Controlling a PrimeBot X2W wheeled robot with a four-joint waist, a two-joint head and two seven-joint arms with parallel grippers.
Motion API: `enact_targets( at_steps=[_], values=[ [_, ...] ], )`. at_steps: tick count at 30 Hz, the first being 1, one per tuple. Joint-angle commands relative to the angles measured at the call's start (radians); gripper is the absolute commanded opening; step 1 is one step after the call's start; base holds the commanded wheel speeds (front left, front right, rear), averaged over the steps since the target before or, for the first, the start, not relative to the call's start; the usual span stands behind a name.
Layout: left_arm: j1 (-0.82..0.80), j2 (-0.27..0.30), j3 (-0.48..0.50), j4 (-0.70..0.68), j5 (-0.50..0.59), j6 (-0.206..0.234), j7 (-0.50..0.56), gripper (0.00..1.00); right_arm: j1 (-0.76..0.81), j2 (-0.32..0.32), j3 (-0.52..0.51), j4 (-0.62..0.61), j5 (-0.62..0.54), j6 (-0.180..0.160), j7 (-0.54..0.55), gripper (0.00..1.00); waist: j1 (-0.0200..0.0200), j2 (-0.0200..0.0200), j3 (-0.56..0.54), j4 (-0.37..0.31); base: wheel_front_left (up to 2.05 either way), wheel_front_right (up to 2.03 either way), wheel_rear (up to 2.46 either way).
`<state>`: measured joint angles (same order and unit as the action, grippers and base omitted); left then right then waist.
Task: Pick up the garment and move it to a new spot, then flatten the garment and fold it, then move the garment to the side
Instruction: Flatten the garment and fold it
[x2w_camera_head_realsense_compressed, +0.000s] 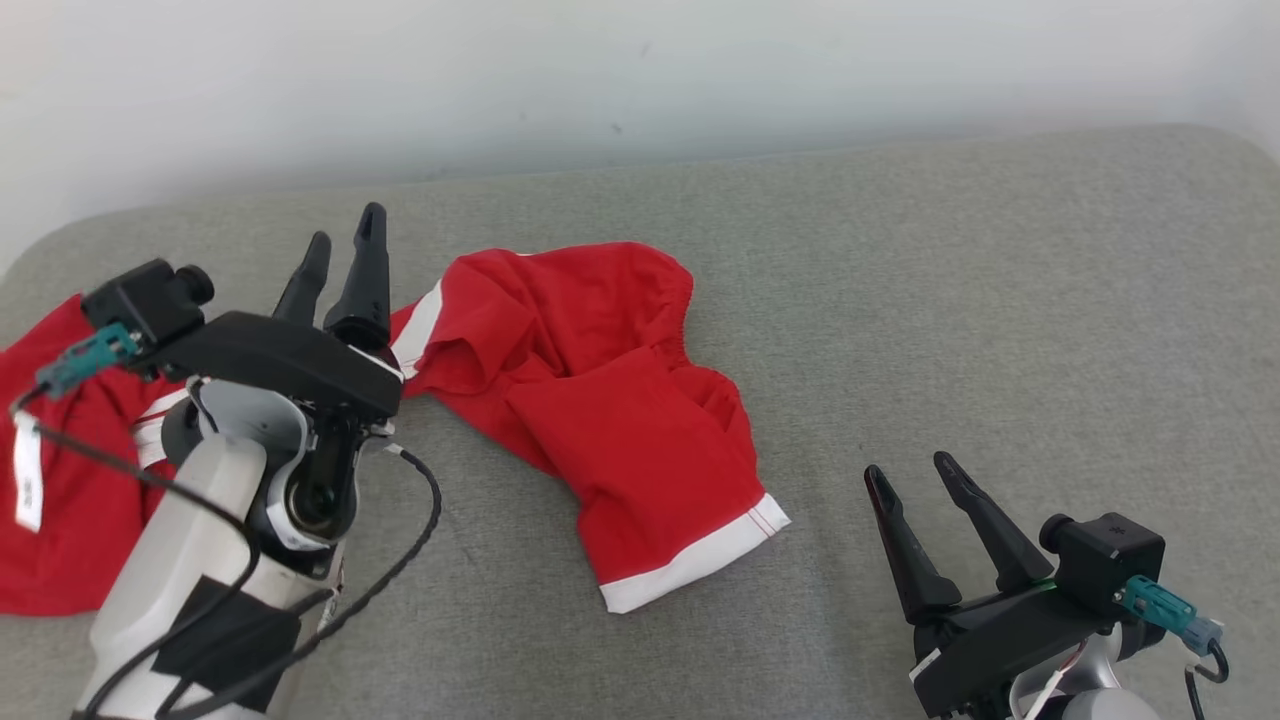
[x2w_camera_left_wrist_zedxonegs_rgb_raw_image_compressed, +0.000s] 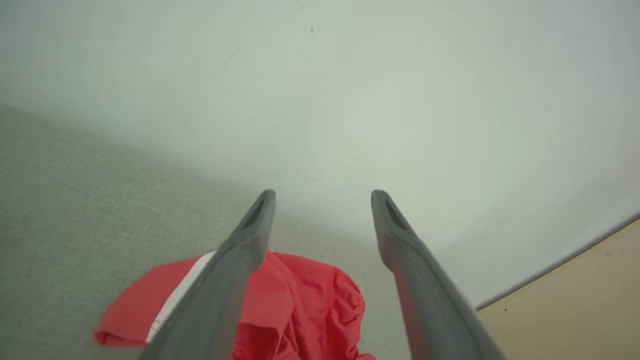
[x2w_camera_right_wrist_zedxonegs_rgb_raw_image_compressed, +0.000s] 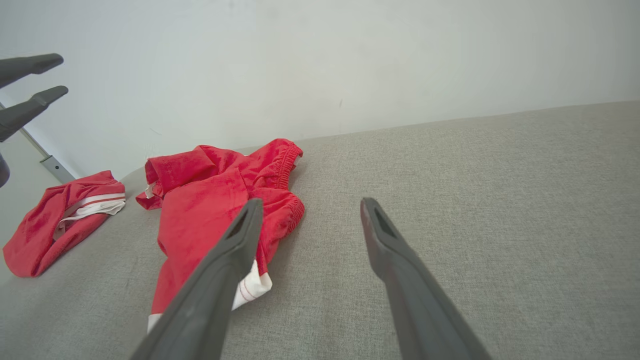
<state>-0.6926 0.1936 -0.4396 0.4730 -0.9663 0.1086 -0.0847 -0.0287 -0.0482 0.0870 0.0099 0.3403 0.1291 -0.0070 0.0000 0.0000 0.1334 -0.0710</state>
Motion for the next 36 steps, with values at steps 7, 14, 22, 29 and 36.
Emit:
enact_targets(
  at_steps=[7,14,22,29,36],
  values=[
    [0.087,0.021,-0.002,-0.123,0.037,-0.005,-0.09,1.0,0.01,-0.004,-0.004,-0.01,-0.013,0.003,0.01,1.0,0.0,0.0,-0.008,0.042,0.0,0.0,0.0],
    [0.217,0.01,0.066,-0.256,0.073,0.07,-0.168,1.0,0.012,-0.004,-0.014,-0.012,-0.004,0.003,0.014,1.0,0.0,0.0,-0.006,0.079,0.0,0.0,0.0],
    [0.379,0.044,0.116,-0.381,0.192,0.078,-0.181,1.0,0.003,-0.004,-0.011,-0.01,-0.017,0.003,0.023,1.0,0.0,0.0,-0.011,0.116,0.0,0.0,0.0],
    [0.493,0.118,0.079,-0.417,0.287,0.079,-0.169,1.0,-0.001,-0.004,-0.008,-0.01,-0.04,0.003,0.042,1.0,0.0,0.0,-0.016,0.14,0.0,0.0,0.0],
    [0.587,0.178,0.053,-0.497,0.31,0.121,-0.1,1.0,0.0,-0.004,-0.016,-0.006,-0.082,0.003,0.116,1.0,0.0,0.0,-0.03,0.17,0.0,0.0,0.0]
  ],
)
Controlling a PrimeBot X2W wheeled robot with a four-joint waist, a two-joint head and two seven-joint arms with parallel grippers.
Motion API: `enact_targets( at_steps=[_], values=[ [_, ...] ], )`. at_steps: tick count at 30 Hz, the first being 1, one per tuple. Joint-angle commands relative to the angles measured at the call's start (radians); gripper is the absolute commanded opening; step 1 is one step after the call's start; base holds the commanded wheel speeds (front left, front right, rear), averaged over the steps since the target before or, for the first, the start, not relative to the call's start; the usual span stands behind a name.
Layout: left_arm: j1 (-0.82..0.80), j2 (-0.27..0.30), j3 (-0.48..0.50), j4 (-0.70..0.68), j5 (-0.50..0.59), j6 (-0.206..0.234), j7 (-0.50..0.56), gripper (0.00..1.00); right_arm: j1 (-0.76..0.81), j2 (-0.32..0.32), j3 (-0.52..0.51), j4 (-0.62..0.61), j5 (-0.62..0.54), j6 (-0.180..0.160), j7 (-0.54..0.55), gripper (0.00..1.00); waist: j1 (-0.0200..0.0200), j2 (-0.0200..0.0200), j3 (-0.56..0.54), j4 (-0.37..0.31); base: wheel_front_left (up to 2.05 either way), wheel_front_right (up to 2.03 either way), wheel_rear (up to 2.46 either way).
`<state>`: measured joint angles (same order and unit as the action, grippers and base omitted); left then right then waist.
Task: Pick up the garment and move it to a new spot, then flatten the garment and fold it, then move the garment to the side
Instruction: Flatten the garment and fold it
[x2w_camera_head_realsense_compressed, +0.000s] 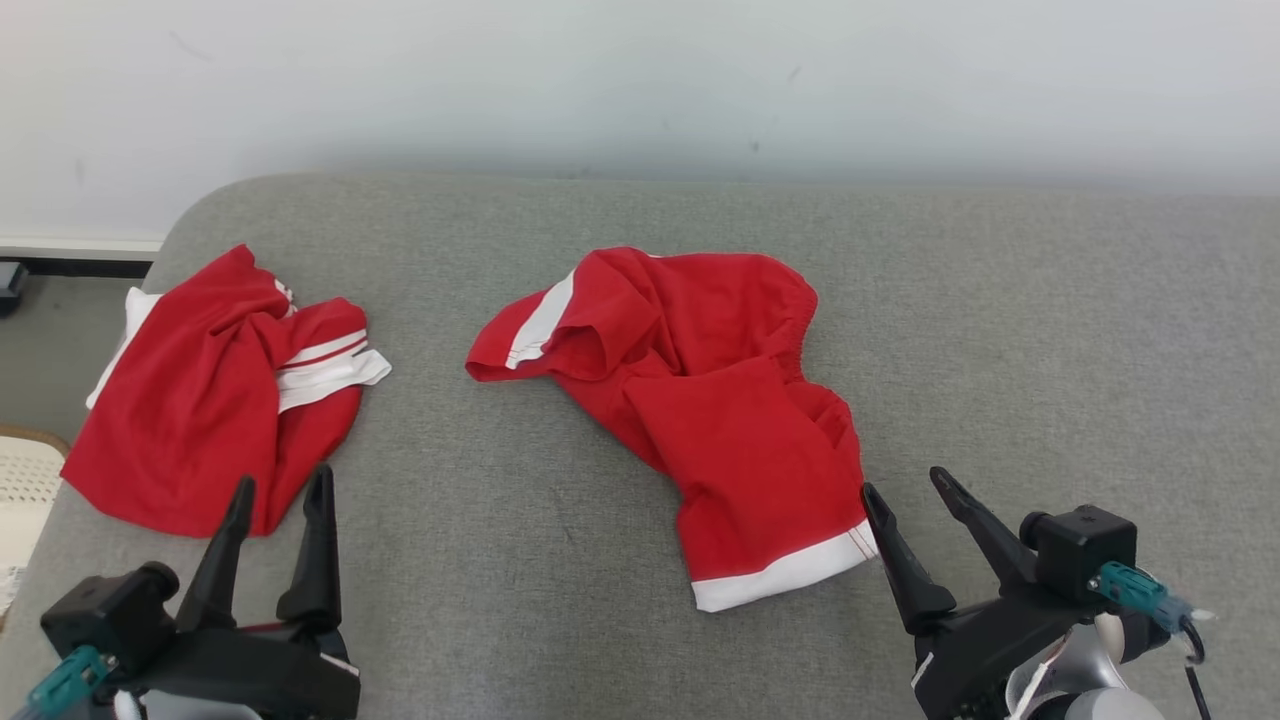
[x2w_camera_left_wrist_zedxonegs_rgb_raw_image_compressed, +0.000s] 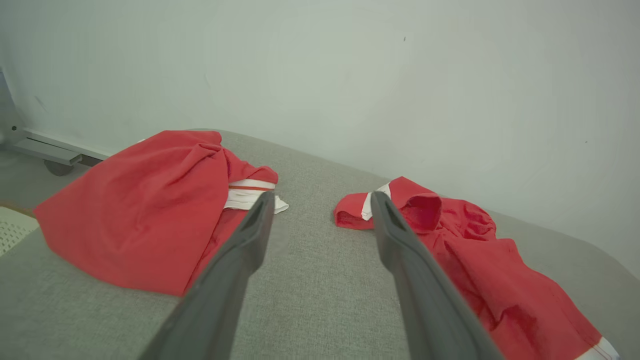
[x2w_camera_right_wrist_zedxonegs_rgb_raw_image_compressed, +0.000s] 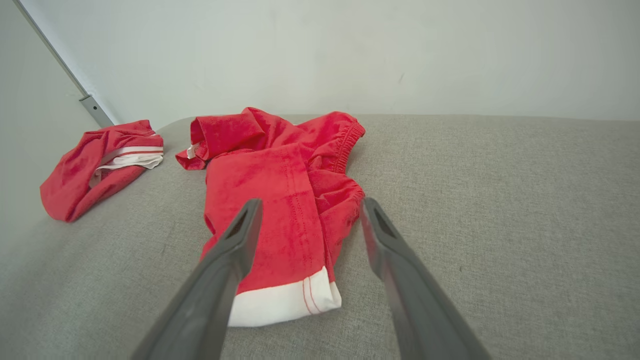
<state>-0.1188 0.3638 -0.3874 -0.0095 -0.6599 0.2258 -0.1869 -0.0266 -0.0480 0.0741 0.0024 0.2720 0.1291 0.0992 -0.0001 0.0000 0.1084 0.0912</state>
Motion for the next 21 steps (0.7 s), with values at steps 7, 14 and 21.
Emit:
enact_targets(
  at_steps=[7,14,21],
  values=[
    [0.052,0.017,-0.015,-0.086,0.008,0.038,0.044,1.0,-0.011,-0.005,-0.04,0.027,-0.037,0.003,0.114,1.0,0.0001,0.0,-0.014,0.043,0.0,0.0,0.0],
    [0.048,0.005,-0.023,-0.106,0.001,0.045,0.049,1.0,-0.013,-0.005,-0.05,0.066,-0.008,0.003,0.178,1.0,0.0001,0.0,-0.015,0.07,0.0,0.0,0.0],
    [0.04,0.0,-0.035,-0.1,-0.005,0.041,0.057,1.0,-0.022,-0.005,-0.052,0.115,0.009,0.003,0.222,1.0,0.0001,0.0,-0.011,0.082,0.0,0.0,0.0]
  ],
)
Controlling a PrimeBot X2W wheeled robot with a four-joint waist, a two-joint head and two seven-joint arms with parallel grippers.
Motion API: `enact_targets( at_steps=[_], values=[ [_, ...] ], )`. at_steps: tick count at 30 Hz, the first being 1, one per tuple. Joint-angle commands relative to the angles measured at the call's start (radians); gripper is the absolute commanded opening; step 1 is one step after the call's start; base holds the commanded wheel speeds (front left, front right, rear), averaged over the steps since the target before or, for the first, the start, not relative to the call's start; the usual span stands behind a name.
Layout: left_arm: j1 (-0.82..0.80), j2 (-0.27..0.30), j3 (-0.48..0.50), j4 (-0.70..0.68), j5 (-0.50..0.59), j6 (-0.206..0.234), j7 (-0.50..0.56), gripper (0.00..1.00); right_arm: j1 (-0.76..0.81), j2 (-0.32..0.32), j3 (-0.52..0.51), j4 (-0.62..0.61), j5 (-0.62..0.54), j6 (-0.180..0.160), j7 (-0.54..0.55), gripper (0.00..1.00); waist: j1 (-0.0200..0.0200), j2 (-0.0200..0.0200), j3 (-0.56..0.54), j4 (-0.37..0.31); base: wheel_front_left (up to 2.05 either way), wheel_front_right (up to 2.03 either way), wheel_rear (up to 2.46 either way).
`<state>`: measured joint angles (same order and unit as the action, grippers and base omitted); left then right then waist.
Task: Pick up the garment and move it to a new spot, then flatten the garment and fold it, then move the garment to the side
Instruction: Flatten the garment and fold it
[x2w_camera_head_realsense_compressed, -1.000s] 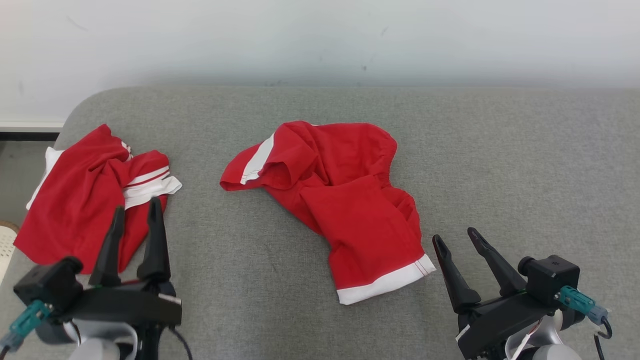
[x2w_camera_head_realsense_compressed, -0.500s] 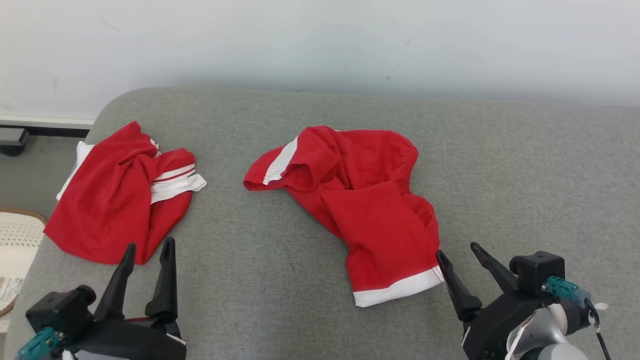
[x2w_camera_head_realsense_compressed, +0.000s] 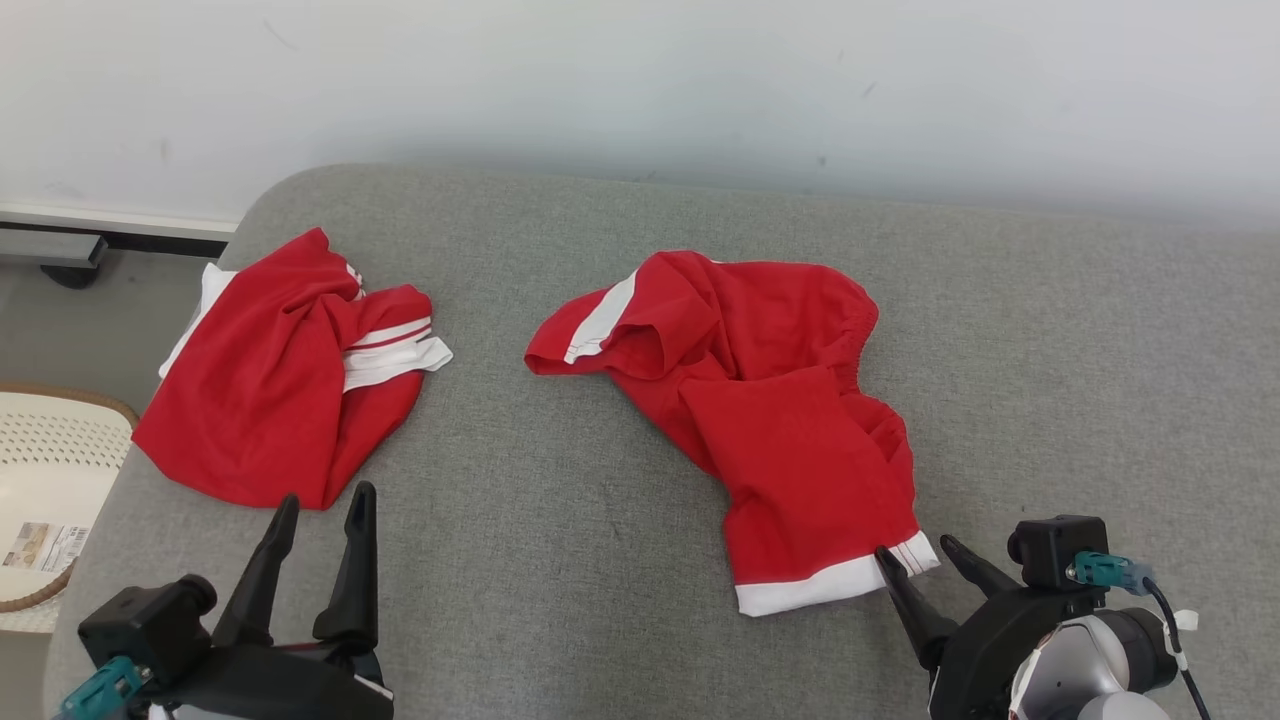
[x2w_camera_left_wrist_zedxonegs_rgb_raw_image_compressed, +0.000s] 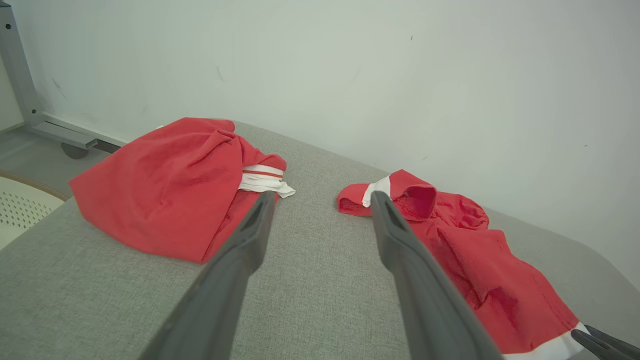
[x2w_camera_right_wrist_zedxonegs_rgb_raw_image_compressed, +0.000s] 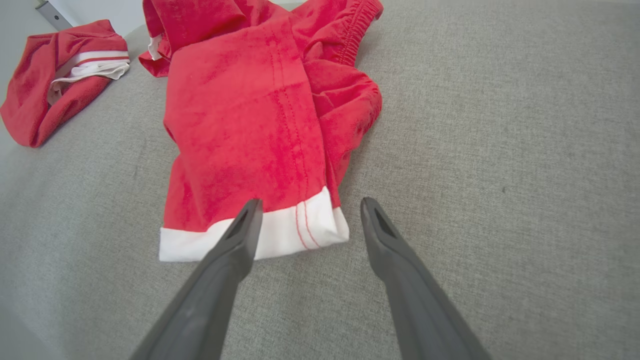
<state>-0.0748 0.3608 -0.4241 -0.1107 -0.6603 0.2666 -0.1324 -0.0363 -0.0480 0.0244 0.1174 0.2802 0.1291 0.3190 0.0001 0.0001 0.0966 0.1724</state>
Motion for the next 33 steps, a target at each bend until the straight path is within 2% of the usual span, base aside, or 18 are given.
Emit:
enact_targets(
  at_steps=[1,8,9,10,11,12,13,14,16,26,33],
  values=[
    [-0.004,0.003,0.001,0.004,-0.009,-0.001,0.006,1.0,-0.013,-0.005,-0.002,0.006,0.003,0.003,0.005,1.0,-0.0001,-0.0001,0.001,0.001,0.0,0.0,0.0],
    [-0.009,0.006,-0.005,0.013,-0.014,-0.008,0.005,1.0,-0.029,-0.005,0.014,0.042,0.017,0.003,0.013,1.0,-0.0001,-0.0001,0.002,0.005,0.0,0.0,0.0],
    [-0.009,0.006,-0.005,0.014,-0.014,-0.009,0.005,1.0,-0.031,-0.004,0.017,0.047,0.021,0.003,0.013,0.91,-0.0001,-0.0001,0.002,0.006,0.0,0.0,0.0],
    [-0.009,0.006,-0.006,0.015,-0.014,-0.01,0.005,1.0,-0.034,-0.005,0.019,0.051,0.022,0.003,0.012,0.78,-0.0001,-0.0001,0.001,0.006,0.0,0.0,0.0],
    [-0.009,0.006,-0.007,0.015,-0.015,-0.011,0.006,1.0,-0.036,-0.005,0.022,0.055,0.025,0.003,0.011,0.52,-0.0001,-0.0001,0.0,0.007,0.0,0.0,0.0],
    [-0.01,0.006,-0.008,0.016,-0.015,-0.008,0.007,1.0,-0.037,-0.005,0.024,0.059,0.028,0.003,0.011,0.47,-0.0001,-0.0001,-0.001,0.007,0.0,0.0,0.0],
    [-0.009,0.006,-0.009,0.018,-0.016,-0.009,0.007,1.0,-0.038,-0.005,0.026,0.062,0.03,0.003,0.01,0.45,-0.0001,-0.0001,-0.002,0.007,0.0,0.0,0.0],
    [-0.008,0.006,-0.009,0.019,-0.017,-0.008,0.008,1.0,-0.04,-0.005,0.029,0.065,0.033,0.003,0.009,0.33,-0.0001,-0.0001,-0.003,0.007,0.0,0.0,0.0],
    [-0.007,0.006,-0.01,0.021,-0.019,-0.007,0.009,1.0,-0.045,-0.005,0.035,0.07,0.037,0.003,0.006,0.0,-0.0001,-0.0001,-0.005,0.007,0.0,0.0,0.0],
    [0.001,0.013,-0.009,0.027,-0.025,-0.003,0.009,1.0,-0.068,-0.004,0.077,0.008,0.053,0.003,-0.023,0.0,-0.0001,-0.0001,-0.014,0.004,0.0,0.0,0.0],
    [0.003,0.016,-0.005,0.027,-0.026,-0.001,0.007,1.0,-0.148,-0.004,0.196,-0.093,0.111,0.003,0.006,0.0,-0.0001,-0.0001,-0.015,-0.014,0.0,0.0,0.0]
  ],
)
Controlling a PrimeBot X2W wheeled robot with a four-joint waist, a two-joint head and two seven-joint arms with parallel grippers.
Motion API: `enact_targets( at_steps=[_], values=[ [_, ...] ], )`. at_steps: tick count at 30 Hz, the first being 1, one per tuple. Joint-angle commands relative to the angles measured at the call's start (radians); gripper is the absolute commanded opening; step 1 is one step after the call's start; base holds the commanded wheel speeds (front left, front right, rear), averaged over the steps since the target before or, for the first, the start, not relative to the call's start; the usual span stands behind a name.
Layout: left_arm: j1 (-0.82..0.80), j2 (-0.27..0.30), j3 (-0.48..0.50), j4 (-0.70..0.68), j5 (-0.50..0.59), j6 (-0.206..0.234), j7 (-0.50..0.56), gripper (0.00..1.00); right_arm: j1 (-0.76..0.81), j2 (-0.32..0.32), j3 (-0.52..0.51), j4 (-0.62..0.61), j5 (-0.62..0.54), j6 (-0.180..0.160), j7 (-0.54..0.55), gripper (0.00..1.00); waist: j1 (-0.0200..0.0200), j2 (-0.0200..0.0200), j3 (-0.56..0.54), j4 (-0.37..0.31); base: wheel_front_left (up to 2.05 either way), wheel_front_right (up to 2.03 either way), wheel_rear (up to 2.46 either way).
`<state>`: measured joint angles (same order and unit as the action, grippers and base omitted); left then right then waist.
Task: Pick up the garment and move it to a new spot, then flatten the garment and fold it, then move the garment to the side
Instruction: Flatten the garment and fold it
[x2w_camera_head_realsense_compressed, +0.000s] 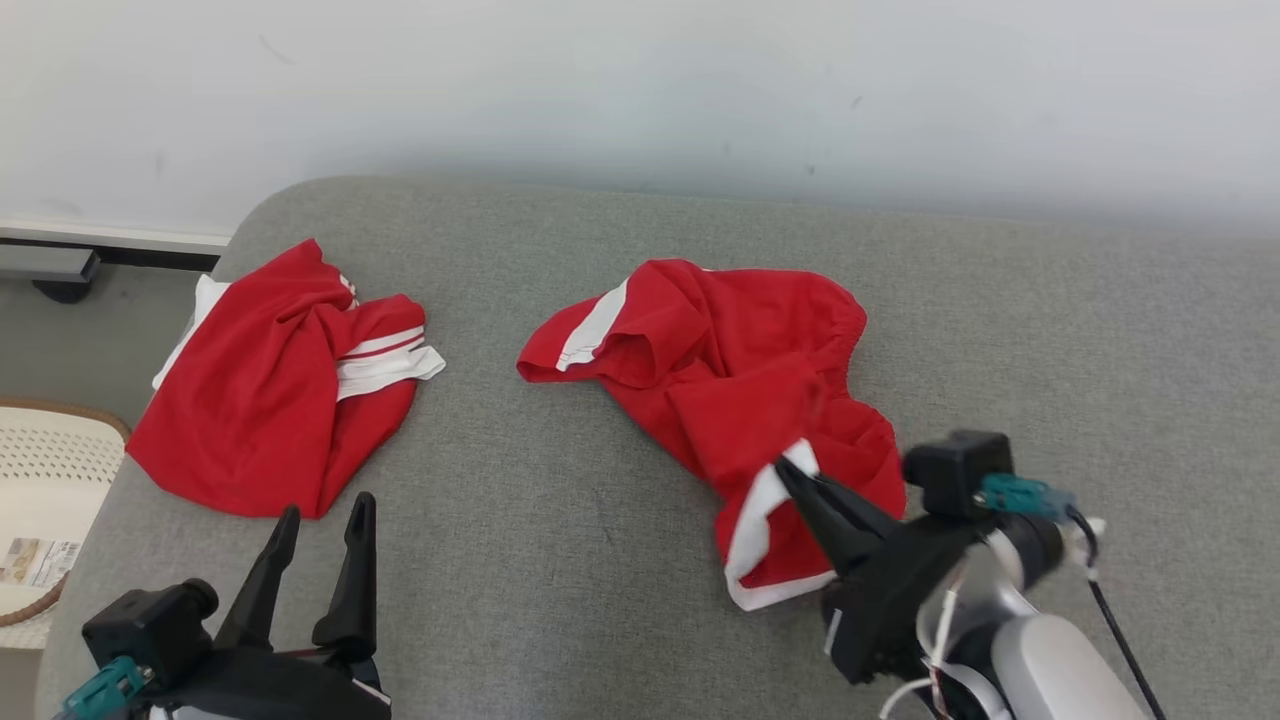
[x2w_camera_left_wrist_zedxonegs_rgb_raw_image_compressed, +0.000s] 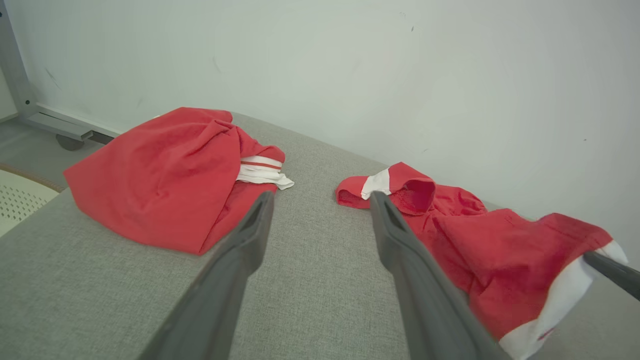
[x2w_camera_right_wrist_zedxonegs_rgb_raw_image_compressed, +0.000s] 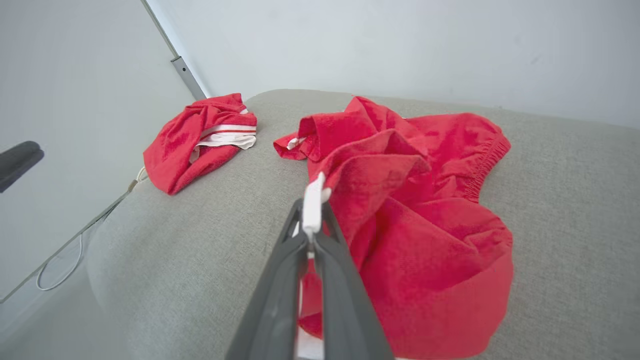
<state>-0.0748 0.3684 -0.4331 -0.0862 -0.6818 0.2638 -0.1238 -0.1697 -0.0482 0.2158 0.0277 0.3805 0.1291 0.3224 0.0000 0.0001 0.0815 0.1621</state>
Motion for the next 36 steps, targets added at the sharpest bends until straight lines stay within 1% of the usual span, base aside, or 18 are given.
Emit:
enact_targets(
  at_steps=[1,6,10,16,21,31,34,36],
  values=[
    [0.002,0.008,0.003,0.003,-0.005,0.002,-0.001,1.0,-0.034,-0.004,0.027,-0.009,0.007,0.003,0.012,0.0,0.0,-0.0001,0.0,-0.006,0.0,0.0,0.0],
    [-0.009,0.005,-0.003,0.008,-0.003,-0.001,0.001,1.0,-0.132,-0.004,0.1,-0.011,0.054,0.003,0.011,0.0,0.0,-0.0001,-0.001,-0.01,0.0,0.0,0.0],
    [-0.02,-0.003,-0.014,0.016,-0.002,-0.007,0.004,1.0,-0.229,-0.004,0.154,0.016,0.098,0.003,-0.023,0.0,0.0,-0.0001,-0.003,0.0,0.0,0.0,0.0],
    [-0.022,-0.009,-0.019,0.027,-0.008,-0.013,-0.002,1.0,-0.365,-0.004,0.21,0.078,0.181,0.003,-0.087,0.0,0.0,-0.0001,-0.009,0.021,0.0,0.0,0.0],
    [-0.014,-0.011,-0.02,0.032,-0.011,-0.011,-0.007,1.0,-0.475,-0.004,0.252,0.134,0.217,0.003,-0.137,0.0,0.0,-0.0001,-0.015,0.035,0.0,0.0,0.0],
    [-0.011,-0.013,-0.03,0.031,-0.011,-0.005,-0.003,1.0,-0.732,-0.004,0.312,0.251,0.33,0.003,-0.262,0.0,0.0,-0.0001,-0.022,0.05,0.0,0.0,0.0],
    [-0.01,-0.015,-0.034,0.03,-0.011,-0.004,-0.003,1.0,-0.785,-0.005,0.31,0.303,0.342,0.003,-0.294,0.0,0.0,-0.0001,-0.019,0.049,0.0,0.0,0.0],
    [-0.013,-0.015,-0.034,0.028,-0.01,-0.002,-0.005,1.0,-0.797,-0.004,0.288,0.377,0.319,0.003,-0.306,0.0,0.0,-0.0001,-0.013,0.046,0.0,0.0,0.0]
  ],
)
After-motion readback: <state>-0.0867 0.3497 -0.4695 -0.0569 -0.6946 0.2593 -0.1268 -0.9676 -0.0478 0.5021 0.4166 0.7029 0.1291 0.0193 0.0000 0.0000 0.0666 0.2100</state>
